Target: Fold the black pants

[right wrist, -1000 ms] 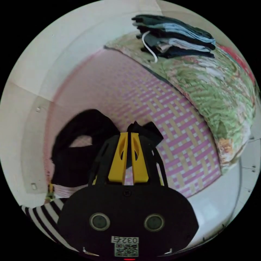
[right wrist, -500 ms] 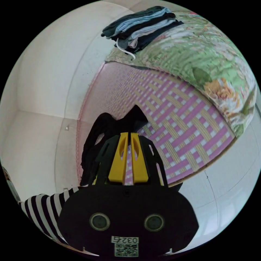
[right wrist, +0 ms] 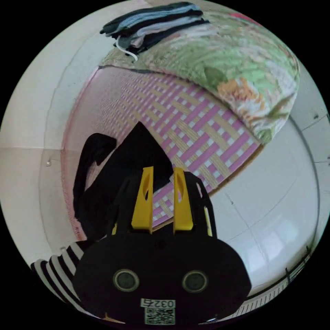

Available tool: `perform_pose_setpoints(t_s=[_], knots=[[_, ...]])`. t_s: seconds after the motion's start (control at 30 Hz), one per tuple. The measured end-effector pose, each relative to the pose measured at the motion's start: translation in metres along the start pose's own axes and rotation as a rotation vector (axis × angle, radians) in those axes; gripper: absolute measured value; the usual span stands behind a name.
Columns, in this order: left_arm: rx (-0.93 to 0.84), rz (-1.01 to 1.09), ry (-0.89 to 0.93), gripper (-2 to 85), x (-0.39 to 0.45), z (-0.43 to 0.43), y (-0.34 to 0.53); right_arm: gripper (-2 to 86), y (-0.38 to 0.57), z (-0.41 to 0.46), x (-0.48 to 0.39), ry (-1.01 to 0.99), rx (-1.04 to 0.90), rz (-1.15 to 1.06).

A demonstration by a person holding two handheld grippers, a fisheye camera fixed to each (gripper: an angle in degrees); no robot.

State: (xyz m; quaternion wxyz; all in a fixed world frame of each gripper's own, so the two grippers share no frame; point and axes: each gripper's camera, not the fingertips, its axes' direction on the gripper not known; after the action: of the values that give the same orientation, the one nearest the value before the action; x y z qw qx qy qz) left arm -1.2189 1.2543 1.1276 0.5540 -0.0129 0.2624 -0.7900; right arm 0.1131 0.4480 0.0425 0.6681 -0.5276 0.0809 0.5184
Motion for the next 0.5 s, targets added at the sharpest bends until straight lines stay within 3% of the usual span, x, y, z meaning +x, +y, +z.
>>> perform_pose_setpoints(t_s=[0.1,0.17,0.23,0.33,0.5], knots=[[0.126,-0.002,-0.091,0.5,0.012,-0.023,0.017,7.9,-0.011,-0.018,-0.050,0.073,0.085,-0.138],[0.333,0.013,-0.192,-0.7,0.030,-0.049,0.037,7.8,-0.029,-0.007,-0.091,0.021,0.026,-0.244],[0.422,0.083,-0.167,-0.9,0.047,-0.055,0.047,7.9,-0.042,0.007,-0.118,0.025,-0.020,-0.312],[0.328,0.163,-0.040,-0.9,0.072,-0.032,0.042,8.6,-0.060,0.027,-0.168,0.138,-0.063,-0.501],[0.105,0.277,-0.019,-0.9,0.131,0.037,0.030,9.7,-0.072,0.058,-0.235,0.369,-0.156,-0.860]])
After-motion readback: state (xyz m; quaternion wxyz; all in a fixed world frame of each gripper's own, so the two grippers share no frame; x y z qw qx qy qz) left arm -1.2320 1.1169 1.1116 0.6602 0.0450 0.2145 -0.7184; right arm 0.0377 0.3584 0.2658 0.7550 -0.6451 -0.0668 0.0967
